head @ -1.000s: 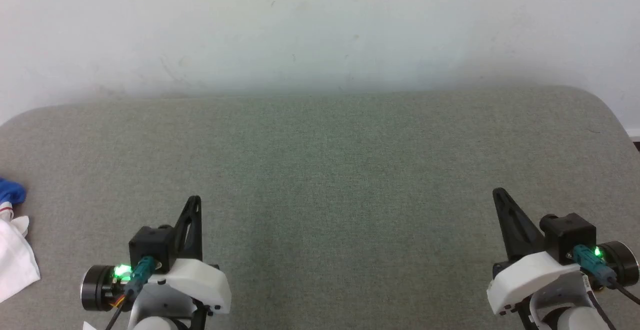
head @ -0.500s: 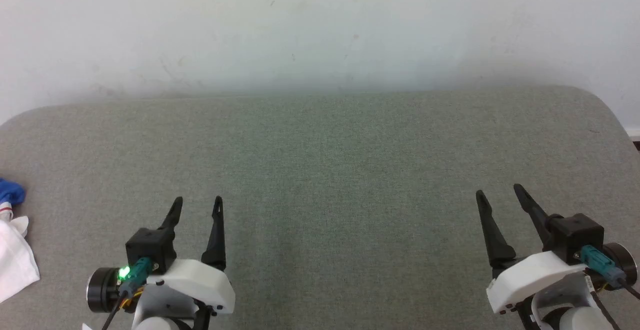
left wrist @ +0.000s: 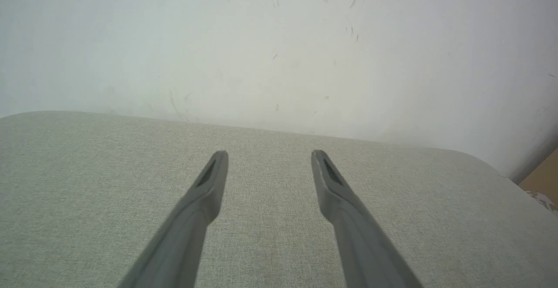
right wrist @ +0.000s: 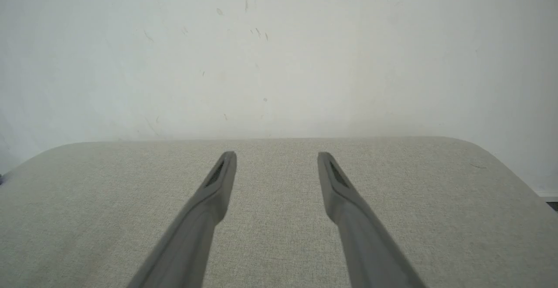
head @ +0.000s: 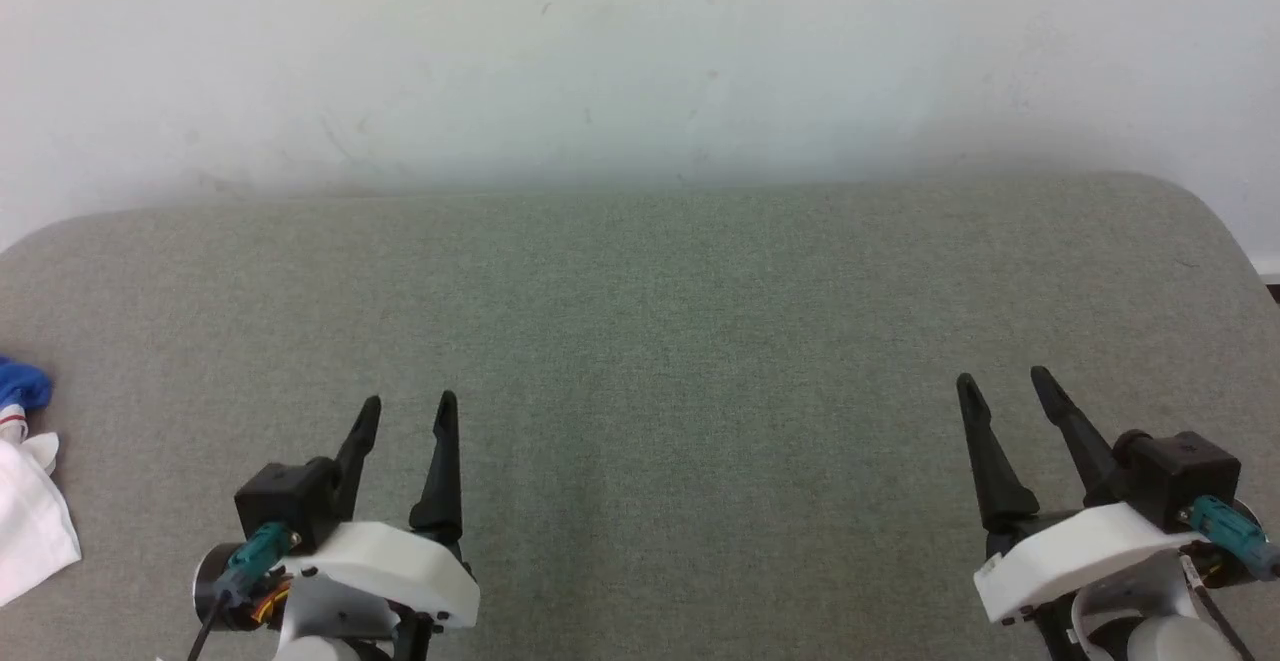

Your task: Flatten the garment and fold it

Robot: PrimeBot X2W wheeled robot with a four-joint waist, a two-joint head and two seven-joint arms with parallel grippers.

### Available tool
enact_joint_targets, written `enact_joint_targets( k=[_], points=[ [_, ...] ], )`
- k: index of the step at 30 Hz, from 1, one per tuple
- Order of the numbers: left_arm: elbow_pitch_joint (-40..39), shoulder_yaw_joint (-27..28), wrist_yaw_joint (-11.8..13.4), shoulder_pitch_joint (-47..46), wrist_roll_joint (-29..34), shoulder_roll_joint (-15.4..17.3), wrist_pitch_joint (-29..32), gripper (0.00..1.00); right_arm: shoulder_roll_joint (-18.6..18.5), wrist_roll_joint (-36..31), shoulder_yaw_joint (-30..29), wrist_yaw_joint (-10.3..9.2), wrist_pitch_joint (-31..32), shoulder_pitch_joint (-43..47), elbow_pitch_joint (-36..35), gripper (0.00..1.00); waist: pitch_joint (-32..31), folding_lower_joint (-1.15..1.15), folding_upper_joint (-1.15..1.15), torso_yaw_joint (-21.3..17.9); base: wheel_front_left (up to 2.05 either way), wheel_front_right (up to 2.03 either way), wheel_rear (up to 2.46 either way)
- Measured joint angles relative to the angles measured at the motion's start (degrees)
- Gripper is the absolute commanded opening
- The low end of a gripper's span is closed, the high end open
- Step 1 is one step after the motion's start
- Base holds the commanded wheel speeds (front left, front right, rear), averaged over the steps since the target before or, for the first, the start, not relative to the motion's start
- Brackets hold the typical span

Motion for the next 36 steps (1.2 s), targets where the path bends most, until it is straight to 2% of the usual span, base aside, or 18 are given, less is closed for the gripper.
enact_joint_targets(
  k=[19,36],
  points=[
    [0.65,0.74,-0.85,-0.02,2.33,-0.01,-2.26,1.00,0.00,-0.30,-1.70,0.00,-2.30,0.82,-0.05,1.00,-0.67,0.00,0.00,1.62,0.00,0.00,0.00],
    [0.87,2.49,-0.15,-0.11,2.85,-0.03,-4.38,1.00,0.01,-1.12,-1.82,0.00,-4.16,1.15,-0.11,1.00,-0.44,0.00,0.00,8.91,0.00,0.00,0.00]
  ],
)
